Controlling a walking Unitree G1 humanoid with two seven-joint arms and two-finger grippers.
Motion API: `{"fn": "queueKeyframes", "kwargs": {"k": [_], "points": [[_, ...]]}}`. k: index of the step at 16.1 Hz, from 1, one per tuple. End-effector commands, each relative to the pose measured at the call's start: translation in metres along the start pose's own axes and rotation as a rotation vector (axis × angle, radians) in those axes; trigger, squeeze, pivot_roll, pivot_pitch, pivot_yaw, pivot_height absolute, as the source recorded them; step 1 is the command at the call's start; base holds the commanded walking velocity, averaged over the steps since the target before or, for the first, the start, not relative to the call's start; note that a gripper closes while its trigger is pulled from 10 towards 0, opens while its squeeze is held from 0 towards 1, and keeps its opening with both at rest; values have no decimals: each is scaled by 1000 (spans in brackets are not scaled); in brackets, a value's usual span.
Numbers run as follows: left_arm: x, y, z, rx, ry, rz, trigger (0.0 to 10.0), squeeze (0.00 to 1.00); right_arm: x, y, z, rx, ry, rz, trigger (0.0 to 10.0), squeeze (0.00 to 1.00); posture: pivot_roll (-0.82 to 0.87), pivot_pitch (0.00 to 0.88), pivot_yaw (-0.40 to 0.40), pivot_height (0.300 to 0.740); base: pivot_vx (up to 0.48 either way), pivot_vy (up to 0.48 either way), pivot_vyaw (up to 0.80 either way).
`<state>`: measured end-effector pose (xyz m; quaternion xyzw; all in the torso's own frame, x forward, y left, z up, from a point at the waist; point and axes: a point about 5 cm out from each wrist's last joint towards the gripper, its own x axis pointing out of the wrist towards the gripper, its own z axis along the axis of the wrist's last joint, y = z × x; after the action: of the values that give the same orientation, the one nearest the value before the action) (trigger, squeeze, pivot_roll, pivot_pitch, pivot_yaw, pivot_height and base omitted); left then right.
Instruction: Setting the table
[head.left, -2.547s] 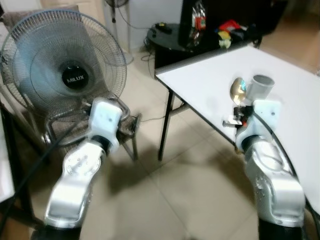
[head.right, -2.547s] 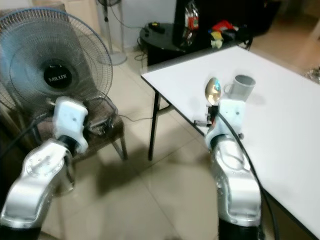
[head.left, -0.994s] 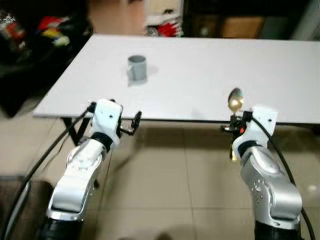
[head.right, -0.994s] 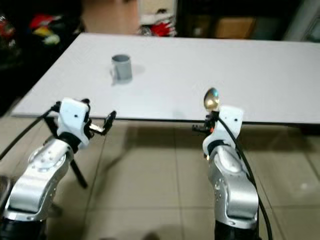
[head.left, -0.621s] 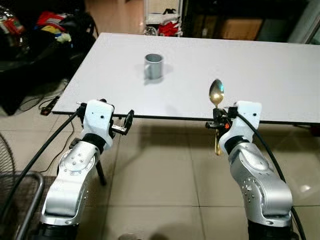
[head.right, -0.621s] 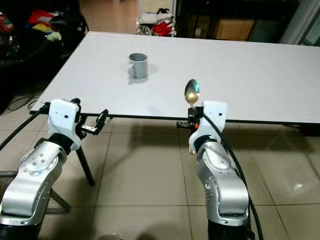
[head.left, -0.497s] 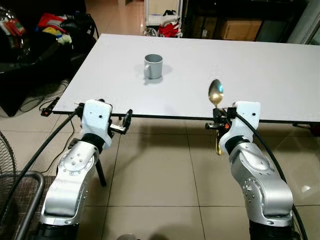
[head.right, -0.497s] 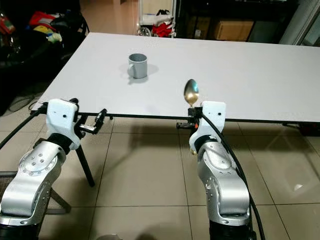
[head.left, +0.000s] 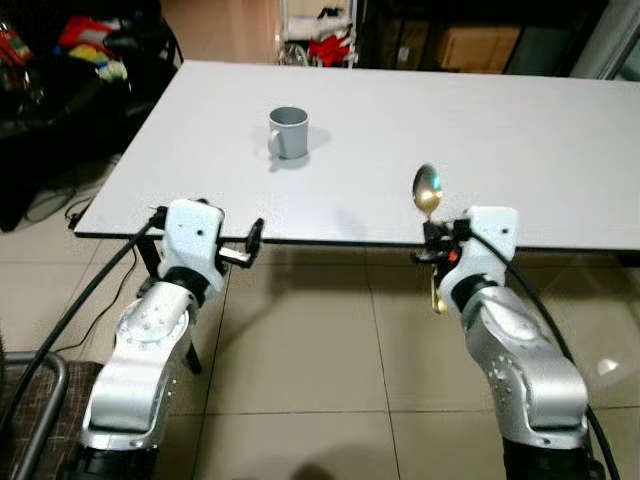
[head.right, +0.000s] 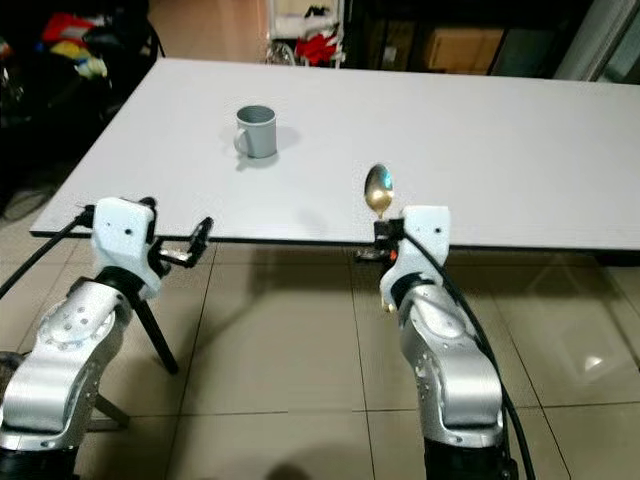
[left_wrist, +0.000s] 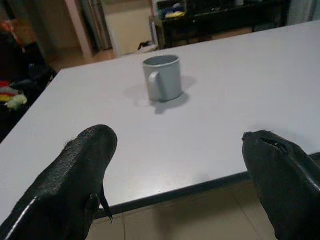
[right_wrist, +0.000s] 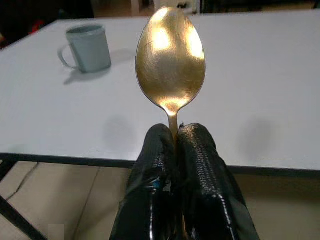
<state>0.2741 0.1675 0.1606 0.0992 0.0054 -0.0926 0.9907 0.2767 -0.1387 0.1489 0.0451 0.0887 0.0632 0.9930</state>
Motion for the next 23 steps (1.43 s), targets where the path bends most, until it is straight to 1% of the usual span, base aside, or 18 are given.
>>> {"fn": "queueKeyframes", "kwargs": {"k": [1,2,3,6,8,9,11,13,15,18,19,22,23], "points": [[1,3,5,9,-10,5,10000,0,2,-1,5,3,-23,5,10000,0,161,0,-32,740,277,0,0],[-1,5,4,7,-10,5,10000,0,2,0,6,-9,-33,19,10000,0,156,0,-34,740,277,0,0],[-2,7,1,-2,0,20,10000,0,3,0,6,2,-29,23,10000,0,159,0,-30,740,281,0,0],[-2,4,3,-5,-7,-1,10000,0,5,2,9,20,-36,33,10000,0,162,0,-35,740,282,0,706],[-2,3,3,-5,2,-17,10000,0,6,4,13,47,-46,43,10000,0,173,0,-36,740,283,0,0],[-2,2,2,0,6,-35,10000,0,7,4,12,43,-40,45,10000,0,164,0,-35,740,285,0,0],[0,2,0,-6,13,-38,10000,0,7,4,10,33,-29,36,10000,0,162,0,-29,740,283,0,0],[1,-2,3,-6,5,-60,10000,0,8,2,9,46,-14,26,10000,0,162,0,-30,740,283,0,0],[0,-1,3,-8,9,-57,10000,0,10,4,10,63,-20,38,10000,0,154,0,-23,740,283,0,0],[1,0,4,-9,6,-59,10000,0,11,4,10,65,-12,46,10000,0,159,0,-27,740,284,0,0],[1,2,3,-13,8,-51,10000,0,12,5,9,63,-4,43,10000,0,155,0,-23,740,281,0,0],[1,-2,7,-8,-2,-74,10000,0,13,4,7,78,20,30,10000,0,167,0,-28,740,282,0,0],[0,0,4,-9,11,-66,10000,0,16,5,5,87,41,32,10000,0,167,0,-22,740,281,0,0]]}}
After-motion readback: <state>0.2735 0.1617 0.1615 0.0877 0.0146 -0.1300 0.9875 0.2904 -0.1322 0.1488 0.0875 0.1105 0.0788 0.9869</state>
